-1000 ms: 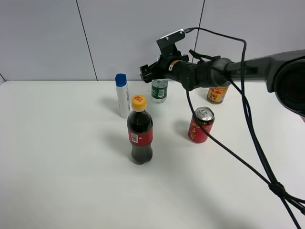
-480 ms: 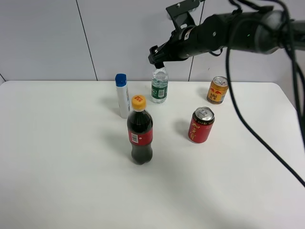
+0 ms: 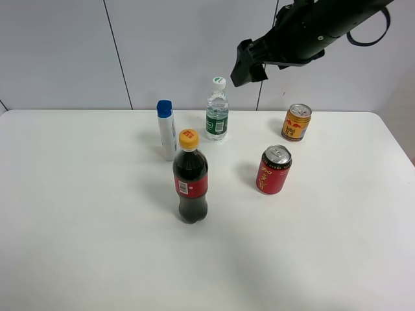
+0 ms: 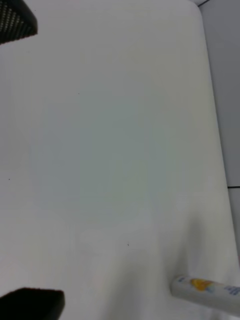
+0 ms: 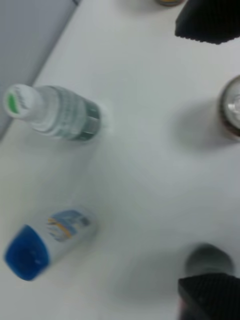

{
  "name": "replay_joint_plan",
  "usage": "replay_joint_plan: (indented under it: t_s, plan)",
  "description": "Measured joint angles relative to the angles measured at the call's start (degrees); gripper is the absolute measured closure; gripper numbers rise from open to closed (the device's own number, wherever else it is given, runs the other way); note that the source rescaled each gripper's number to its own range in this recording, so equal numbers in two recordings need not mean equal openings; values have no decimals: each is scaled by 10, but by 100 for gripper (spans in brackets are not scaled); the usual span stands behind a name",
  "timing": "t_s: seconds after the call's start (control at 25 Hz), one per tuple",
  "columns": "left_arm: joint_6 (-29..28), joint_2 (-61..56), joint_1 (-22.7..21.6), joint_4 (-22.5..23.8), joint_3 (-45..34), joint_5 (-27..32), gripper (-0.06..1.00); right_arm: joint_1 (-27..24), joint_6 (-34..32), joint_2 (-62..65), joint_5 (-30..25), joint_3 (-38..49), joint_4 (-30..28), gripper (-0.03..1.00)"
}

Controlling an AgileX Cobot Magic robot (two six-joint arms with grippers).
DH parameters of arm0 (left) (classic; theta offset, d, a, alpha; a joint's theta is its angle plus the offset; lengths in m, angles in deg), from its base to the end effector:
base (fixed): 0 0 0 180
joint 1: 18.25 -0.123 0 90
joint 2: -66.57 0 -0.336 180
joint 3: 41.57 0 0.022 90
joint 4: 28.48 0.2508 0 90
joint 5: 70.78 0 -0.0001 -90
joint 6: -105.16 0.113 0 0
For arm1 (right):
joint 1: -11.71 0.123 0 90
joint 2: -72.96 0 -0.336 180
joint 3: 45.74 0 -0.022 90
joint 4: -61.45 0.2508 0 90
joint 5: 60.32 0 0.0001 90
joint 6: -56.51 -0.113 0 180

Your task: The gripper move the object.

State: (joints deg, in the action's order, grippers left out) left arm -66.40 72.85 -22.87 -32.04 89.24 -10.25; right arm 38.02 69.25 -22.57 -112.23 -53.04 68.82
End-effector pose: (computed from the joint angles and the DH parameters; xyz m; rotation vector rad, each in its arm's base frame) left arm -0.0378 -0.0092 0.2706 0.0707 2.0225 0.0702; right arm 0.3129 0.1674 0.4011 -0.7705 2.3295 0.2636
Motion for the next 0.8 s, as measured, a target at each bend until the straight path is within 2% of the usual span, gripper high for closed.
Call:
replay_joint_plan:
  t_s: [0.24,0.44,0.6,0.72,0.8]
  plan:
    - [0,0,0,0,0,0,-6,-46,3,51,-106,0,-19,15]
    - [0,0,0,0,0,0,-6,-127,30,96,-132,0,-65,15]
    - [0,0,0,0,0,0,-6,-218,38,124,-171,0,-74,15]
    - [0,0,0,0,0,0,-6,-276,40,146,-174,0,-74,15]
    - [0,0,0,0,0,0,-6,-296,38,168,-176,0,-77,15]
